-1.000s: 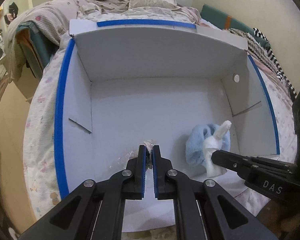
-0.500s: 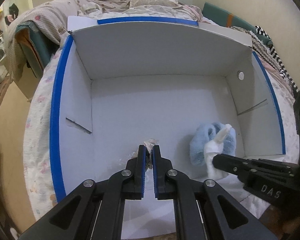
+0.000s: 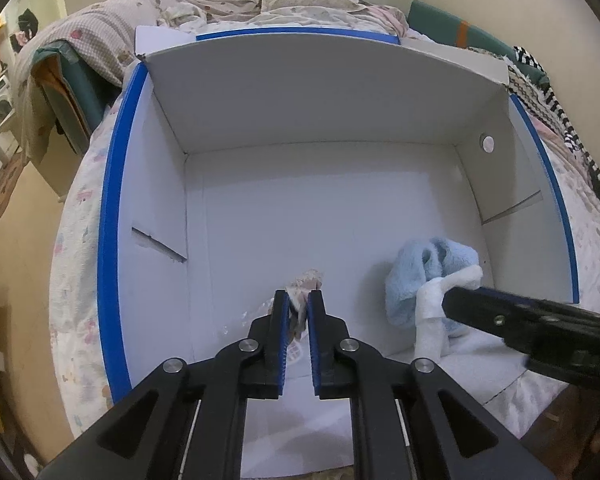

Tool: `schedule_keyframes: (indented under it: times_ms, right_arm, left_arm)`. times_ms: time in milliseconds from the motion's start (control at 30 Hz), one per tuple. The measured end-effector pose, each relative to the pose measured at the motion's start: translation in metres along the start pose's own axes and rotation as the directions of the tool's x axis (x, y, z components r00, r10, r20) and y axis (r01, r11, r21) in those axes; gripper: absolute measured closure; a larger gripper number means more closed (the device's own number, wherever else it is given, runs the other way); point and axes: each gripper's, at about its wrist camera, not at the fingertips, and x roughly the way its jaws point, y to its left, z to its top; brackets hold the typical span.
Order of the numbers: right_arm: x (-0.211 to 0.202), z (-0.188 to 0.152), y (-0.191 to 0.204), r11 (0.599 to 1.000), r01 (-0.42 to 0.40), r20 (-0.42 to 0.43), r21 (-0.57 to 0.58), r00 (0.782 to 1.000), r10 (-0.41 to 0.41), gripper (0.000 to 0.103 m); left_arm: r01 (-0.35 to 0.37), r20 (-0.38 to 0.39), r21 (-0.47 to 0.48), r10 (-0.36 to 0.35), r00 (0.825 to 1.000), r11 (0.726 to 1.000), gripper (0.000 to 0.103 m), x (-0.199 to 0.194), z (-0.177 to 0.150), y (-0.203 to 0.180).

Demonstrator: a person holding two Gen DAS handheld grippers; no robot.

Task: Organize soft objects
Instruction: 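Carry the scrunchie and white sock into the box and release both, then withdraw both grippers from the box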

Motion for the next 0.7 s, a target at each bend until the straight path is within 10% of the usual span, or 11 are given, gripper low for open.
schedule_keyframes:
  times_ms: [167, 300, 700]
  right_arm:
    - [-0.013, 0.004, 0.001, 1.000, 0.023, 0.069, -0.001, 0.997, -0.023, 0.026]
    - [-0.011, 0.006, -0.005, 0.999, 0.045, 0.070, 0.030, 0.996, -0.047, 0.026]
    - [-0.009, 0.005, -0.007, 0.996, 0.086, 0.056, 0.036, 0.995, -0.088, 0.026]
  left_arm:
    - [-0.001, 0.045, 0.004, 0.000, 0.999, 1.000, 0.076, -0.013, 0.002, 0.001]
    - [-0.017, 0.095, -0.016, 0.019, 0.995, 1.000, 0.040, -0.025, 0.003, 0.006]
    - [-0.019, 0.165, -0.057, 0.028, 0.986, 0.998, 0.035, -0.052, 0.009, 0.016]
